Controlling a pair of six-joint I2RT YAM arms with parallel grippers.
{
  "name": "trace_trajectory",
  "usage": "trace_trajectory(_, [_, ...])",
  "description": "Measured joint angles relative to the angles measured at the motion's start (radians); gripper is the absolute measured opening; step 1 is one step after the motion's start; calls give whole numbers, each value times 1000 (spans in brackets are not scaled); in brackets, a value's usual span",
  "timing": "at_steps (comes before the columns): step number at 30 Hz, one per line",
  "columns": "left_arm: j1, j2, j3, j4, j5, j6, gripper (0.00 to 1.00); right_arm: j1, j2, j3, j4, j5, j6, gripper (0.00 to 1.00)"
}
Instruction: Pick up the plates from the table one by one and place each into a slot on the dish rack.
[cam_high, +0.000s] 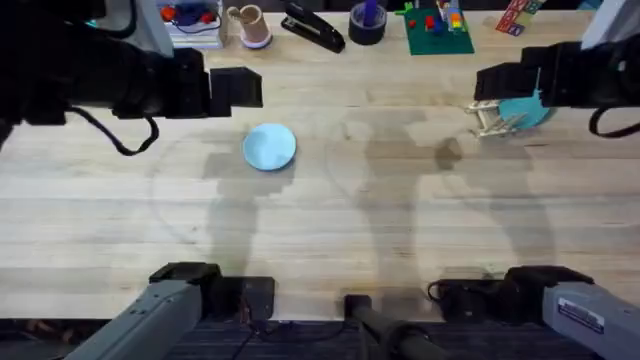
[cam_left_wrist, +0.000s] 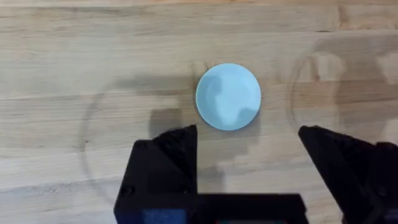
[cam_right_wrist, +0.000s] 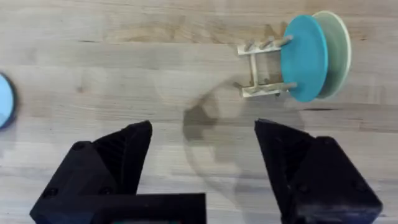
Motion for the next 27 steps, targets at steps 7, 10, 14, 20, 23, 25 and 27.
trace_trajectory(7, [0, 34, 0, 1, 8, -5, 710, 0, 0, 0, 0, 0, 0, 994])
trace_trajectory(10, [0, 46, 0, -2, 10, -4, 231, 0, 0, 0, 0, 0, 0, 995])
trace_trajectory(14, [0, 52, 0, -16, 15, -4, 43, 0, 0, 1, -1, 0, 0, 993])
trace_trajectory(20, [13, 52, 0, -27, 101, 27, 42, 0, 0, 1, -1, 0, 0, 993])
trace_trajectory(23, [65, 52, 0, -31, 188, 62, 42, 0, 0, 1, -1, 0, 0, 995])
trace_trajectory(25, [114, 52, 0, -40, 249, 91, 42, 0, 0, 1, -1, 0, 0, 995])
trace_trajectory(27, [170, 52, 0, -55, 318, 129, 42, 0, 0, 1, -1, 0, 0, 995])
